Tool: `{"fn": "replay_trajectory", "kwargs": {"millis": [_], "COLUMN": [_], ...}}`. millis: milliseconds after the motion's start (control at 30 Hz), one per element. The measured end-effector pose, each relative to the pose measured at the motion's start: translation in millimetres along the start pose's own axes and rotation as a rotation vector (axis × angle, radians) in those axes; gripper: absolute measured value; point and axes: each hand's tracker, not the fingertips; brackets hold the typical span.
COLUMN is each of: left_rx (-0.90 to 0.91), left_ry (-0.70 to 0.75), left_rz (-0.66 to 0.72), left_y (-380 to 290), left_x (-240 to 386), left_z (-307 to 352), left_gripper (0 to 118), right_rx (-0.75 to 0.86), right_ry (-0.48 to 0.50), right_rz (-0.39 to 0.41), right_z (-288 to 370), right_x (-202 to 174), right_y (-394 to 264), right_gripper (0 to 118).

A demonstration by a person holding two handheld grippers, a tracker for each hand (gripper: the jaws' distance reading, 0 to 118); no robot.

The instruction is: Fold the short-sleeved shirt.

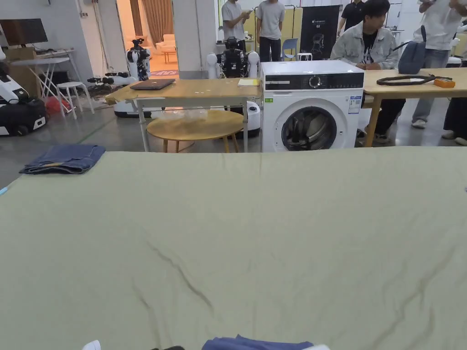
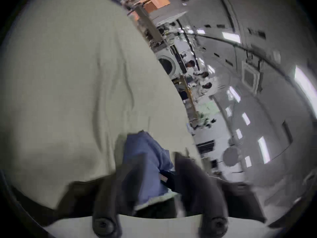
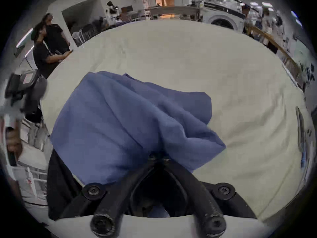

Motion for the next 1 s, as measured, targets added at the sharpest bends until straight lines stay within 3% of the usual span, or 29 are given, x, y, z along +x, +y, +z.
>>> {"fn": "replay_trajectory", "kwargs": {"millis": [100,267,300,333,367,400,433,467,500,567,733,1000], "left_rx": [-0.099,-0.255,-0.249,-0.258,-0.26,-0.262,-0.269,-0.253,-0.254,-0.252,-0.222,0.123], "left_ry": [-0.044,-0.096,-0.17,-0.141,-0.1,-0.043,0.009,0.114,0.116,-0.027,-0.006,0.048], "left_rz": [0.093,0.189,0.16,0.168,0.168,0.156,0.143,0.12,0.141,0.209,0.144,0.14], "left_y": [4,-10,-10,-10,-10,-11,-12,-14,-15,-11,26,155], "left_x": [-25,-52,-48,-42,-39,-41,-42,-46,-50,-47,-42,-67], "left_z": [-31,-85,-91,-96,-100,-102,-108,-110,-109,-101,-64,73], "left_gripper": [116,118,116,110,97,54,20,20,20,20,20,20], "right_rx": [-0.028,0.02,0.037,0.048,0.054,0.06,0.065,0.071,0.08,0.109,0.206,0.263], "right_ry": [0.097,0.194,0.213,0.233,0.248,0.261,0.261,0.261,0.265,0.266,0.271,0.25], "right_rz": [-0.074,-0.209,-0.235,-0.267,-0.293,-0.31,-0.308,-0.307,-0.31,-0.3,-0.3,-0.279], "right_z": [-5,-8,-7,-6,-6,-7,-6,-5,-2,7,31,37], "right_x": [21,40,44,47,47,49,51,51,49,47,42,23], "right_y": [3,-11,-14,-16,-19,-21,-22,-24,-24,-24,-4,32], "right_gripper": [0,0,0,0,0,0,0,0,0,0,0,0]}}
